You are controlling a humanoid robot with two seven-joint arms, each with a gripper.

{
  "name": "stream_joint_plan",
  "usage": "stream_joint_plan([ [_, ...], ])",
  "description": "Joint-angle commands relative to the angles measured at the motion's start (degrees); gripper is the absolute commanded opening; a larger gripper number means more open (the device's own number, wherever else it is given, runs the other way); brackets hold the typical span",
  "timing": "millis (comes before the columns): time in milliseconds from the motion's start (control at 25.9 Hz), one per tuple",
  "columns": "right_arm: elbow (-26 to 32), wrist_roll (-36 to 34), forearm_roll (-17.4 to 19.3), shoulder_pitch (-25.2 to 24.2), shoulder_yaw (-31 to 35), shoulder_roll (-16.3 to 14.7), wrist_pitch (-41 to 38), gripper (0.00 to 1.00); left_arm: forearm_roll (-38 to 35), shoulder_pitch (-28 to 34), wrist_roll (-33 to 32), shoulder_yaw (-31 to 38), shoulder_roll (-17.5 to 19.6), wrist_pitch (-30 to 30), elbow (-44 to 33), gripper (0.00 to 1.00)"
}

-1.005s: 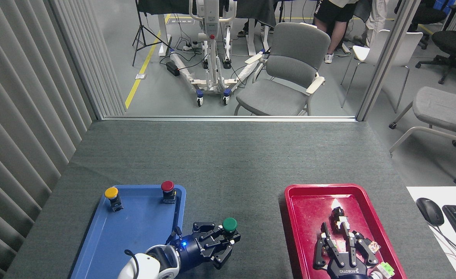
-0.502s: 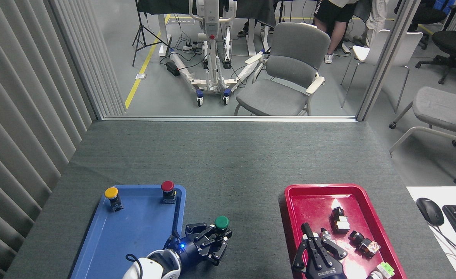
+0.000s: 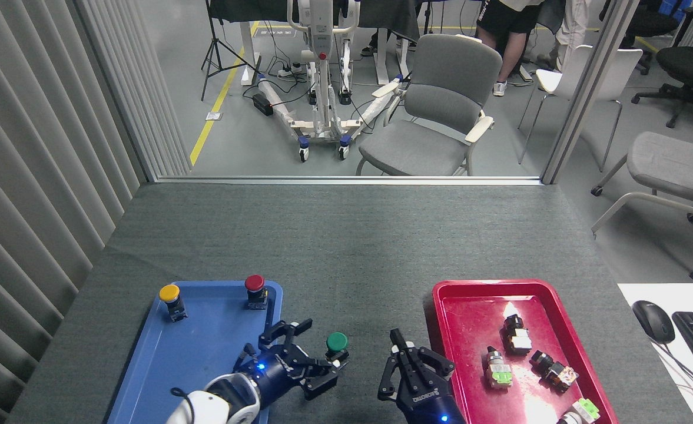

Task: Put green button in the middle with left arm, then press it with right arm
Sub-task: 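Release the green button on the table and withdraw the left hand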

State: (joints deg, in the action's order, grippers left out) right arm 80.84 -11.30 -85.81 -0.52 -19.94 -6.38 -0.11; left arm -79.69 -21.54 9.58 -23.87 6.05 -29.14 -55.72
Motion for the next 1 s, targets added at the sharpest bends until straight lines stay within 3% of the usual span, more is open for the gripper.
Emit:
stream_joint_plan([
  [0,-5.25,0.05,0.03,3.42,-3.7,1.64,1.43,0.0,4.01,6.69,-0.88,6.02,6.42,0.22,-11.95,1.0],
  [77,-7.89,0.05,0.03,5.0,-4.93,2.16,1.7,0.0,6.3,13.01,-0.88,13.05,8.89,1.54,-19.95,1.0],
  [271,-12.37,-0.04,0.03,7.55,-6.34,4.36,2.14,0.0,6.65,25.85,-0.62,27.73,8.27,7.96,-34.28,1.0],
  [425,-15.36,-0.04,0.03,9.13,-7.83,5.5,2.4,0.0,5.77,26.91,2.02,29.4,-0.96,19.64,-30.59,1.0],
  [580,-16.68,0.05,0.12,9.57,-8.62,6.38,2.84,0.0,5.42,26.64,6.5,28.7,-1.4,20.61,-29.18,1.0],
  [773,-20.46,-0.04,0.12,9.57,-9.41,6.38,3.19,0.0,5.77,26.64,7.2,28.79,-1.4,21.49,-28.92,1.0],
  [966,-20.72,-0.13,0.2,9.57,-9.41,6.12,3.28,0.0,5.77,26.47,10.37,28.79,-1.4,21.32,-28.92,1.0],
])
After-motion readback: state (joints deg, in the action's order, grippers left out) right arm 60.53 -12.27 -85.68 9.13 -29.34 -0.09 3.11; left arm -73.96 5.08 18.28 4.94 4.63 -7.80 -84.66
